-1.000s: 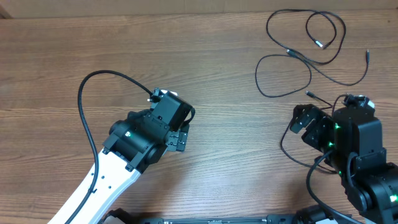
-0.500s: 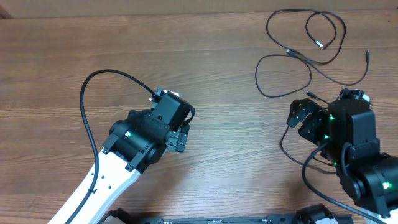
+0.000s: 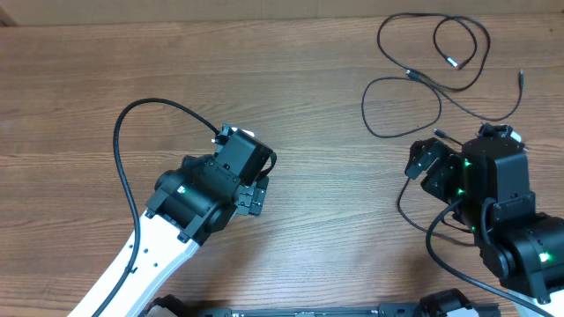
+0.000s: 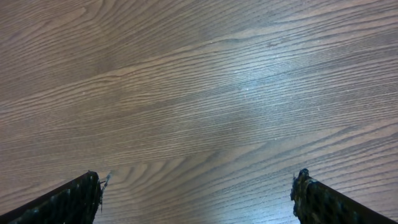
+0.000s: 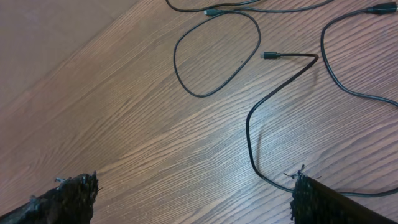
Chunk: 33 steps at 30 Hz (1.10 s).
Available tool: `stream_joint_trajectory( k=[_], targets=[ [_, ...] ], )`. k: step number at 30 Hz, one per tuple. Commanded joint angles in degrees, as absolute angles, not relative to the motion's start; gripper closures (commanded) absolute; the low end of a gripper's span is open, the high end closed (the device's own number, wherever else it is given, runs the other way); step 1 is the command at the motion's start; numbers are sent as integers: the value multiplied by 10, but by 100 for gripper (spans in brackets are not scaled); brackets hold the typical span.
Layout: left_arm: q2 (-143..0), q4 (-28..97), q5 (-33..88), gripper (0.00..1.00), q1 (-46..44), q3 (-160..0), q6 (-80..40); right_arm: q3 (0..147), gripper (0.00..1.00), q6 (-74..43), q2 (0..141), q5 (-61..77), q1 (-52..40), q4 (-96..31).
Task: Untangle cables
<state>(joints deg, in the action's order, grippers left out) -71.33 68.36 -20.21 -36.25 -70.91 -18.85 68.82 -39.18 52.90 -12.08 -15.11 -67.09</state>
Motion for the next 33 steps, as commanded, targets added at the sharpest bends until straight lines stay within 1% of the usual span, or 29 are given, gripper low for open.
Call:
stream_joint_trajectory(
  k=[1, 19, 27, 31, 33],
  targets=[
    [-715, 683, -209, 0, -360, -718, -178, 685, 0, -390, 528, -128, -155, -669],
    [-715, 684, -209, 0, -360, -718, -178, 685, 0, -389, 526, -129, -153, -687],
    [-715, 683, -209, 1, -360, -718, -178, 672, 0, -370, 484, -128, -130, -685],
    [-715, 683, -209, 0, -360, -718, -178, 624, 0, -364, 447, -127, -109, -649],
    [-715, 683, -209, 0, -360, -718, -178, 572, 0, -322, 414, -104, -96, -592]
  ],
)
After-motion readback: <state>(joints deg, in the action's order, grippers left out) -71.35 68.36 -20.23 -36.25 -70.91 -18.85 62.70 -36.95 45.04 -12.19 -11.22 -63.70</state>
